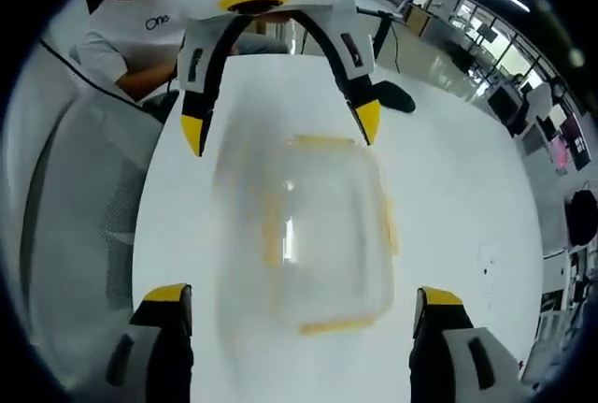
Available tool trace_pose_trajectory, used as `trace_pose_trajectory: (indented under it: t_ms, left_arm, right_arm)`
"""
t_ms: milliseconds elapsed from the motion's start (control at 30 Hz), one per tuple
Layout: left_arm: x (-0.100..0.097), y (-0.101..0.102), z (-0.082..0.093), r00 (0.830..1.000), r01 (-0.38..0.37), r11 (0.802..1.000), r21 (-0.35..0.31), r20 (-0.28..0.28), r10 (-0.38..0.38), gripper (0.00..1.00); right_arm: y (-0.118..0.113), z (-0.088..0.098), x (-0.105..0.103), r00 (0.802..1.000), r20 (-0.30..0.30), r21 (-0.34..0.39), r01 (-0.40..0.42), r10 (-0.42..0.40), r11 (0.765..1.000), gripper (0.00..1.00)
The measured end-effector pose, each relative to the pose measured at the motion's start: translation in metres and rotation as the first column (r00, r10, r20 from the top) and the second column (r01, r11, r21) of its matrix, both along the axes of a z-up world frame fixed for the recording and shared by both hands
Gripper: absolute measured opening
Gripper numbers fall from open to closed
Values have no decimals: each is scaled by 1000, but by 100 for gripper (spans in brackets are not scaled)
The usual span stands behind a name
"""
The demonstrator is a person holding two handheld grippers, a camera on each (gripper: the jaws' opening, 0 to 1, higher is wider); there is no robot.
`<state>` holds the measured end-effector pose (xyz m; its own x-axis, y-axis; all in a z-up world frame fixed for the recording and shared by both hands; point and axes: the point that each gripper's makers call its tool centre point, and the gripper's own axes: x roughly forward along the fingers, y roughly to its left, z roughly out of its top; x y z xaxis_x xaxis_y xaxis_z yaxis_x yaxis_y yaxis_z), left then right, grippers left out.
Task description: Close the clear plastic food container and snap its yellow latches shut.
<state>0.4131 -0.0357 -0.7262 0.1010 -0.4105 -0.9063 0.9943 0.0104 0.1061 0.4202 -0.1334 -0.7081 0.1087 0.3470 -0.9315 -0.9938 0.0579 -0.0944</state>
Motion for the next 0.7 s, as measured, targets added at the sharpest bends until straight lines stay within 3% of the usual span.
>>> trace_pose_trajectory:
  t_ms: [133,267,467,700]
  left_arm:
    - [-6,1,7,1000,-6,1000,-6,14,6,97]
    - [-16,-2,20,999,-26,998,-59,27,28,94]
    - [-32,-1,24,999,-39,996,-79,25,42,95]
    - [-49,-4,40,995,-89,979,-183,16,93,95]
  right_arm:
    - [2,9,-5,1000,23,20,7,-7,1000,99]
    - [7,16,-13,999,49,63,19,-23,998,99]
    - [7,19,-30,998,55,82,15,-20,997,99]
    - [10,29,-45,997,78,130,18,-29,991,99]
